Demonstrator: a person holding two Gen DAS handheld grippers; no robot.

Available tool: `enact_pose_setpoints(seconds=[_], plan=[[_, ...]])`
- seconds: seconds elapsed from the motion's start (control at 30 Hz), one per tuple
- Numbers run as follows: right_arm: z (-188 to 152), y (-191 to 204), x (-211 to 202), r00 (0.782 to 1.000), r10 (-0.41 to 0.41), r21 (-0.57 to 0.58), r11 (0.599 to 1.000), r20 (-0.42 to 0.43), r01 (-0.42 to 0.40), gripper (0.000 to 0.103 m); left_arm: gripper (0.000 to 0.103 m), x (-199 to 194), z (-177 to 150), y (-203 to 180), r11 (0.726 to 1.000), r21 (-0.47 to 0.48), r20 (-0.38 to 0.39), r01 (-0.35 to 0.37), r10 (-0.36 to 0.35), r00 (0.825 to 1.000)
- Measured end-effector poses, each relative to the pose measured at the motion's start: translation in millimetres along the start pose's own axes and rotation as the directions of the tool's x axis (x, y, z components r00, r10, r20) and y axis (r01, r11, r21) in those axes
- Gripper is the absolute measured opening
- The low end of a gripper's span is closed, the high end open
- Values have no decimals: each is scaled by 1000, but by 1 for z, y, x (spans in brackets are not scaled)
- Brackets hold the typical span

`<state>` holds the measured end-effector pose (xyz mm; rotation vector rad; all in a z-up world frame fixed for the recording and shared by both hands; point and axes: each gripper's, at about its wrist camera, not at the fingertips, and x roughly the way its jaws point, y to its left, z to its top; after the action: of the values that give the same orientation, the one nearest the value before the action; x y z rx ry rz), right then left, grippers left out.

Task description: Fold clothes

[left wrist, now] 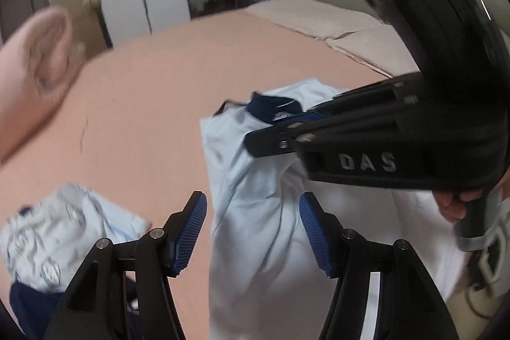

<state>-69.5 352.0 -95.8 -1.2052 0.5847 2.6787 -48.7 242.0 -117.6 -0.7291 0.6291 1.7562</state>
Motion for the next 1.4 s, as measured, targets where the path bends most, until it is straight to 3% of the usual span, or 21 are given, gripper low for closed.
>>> enact_pose_setpoints(seconds=[0.13, 0.3, 0.5, 0.7, 1.1, 1.4], plan=[[-2, -3, -3, 1000, -6, -5, 1000, -3, 6, 5, 58, 27, 0, 5, 999, -34, -33, 29, -30, 999], [-8, -11, -5, 1000, -2, 17, 1000, -1, 2, 5, 56, 57, 0, 6, 997, -73, -40, 8, -11, 999], [-18, -24, -3, 1000, 4, 71, 997, -15, -3, 5, 25, 64, -4, -15, 1000, 22, -38, -1, 2, 999], [-29, -35, -3, 999, 8, 104, 995, -39, -4, 5, 16, 66, -12, -22, 999, 53, -53, 8, -5, 999], [-57, -50, -1, 995, 12, 150, 989, -104, 4, 5, 14, 69, -36, -33, 997, 50, -95, 55, -50, 994], [-91, -51, 15, 978, 3, 132, 991, -208, 25, 5, 14, 76, -49, -35, 996, 61, -110, 70, -63, 992]])
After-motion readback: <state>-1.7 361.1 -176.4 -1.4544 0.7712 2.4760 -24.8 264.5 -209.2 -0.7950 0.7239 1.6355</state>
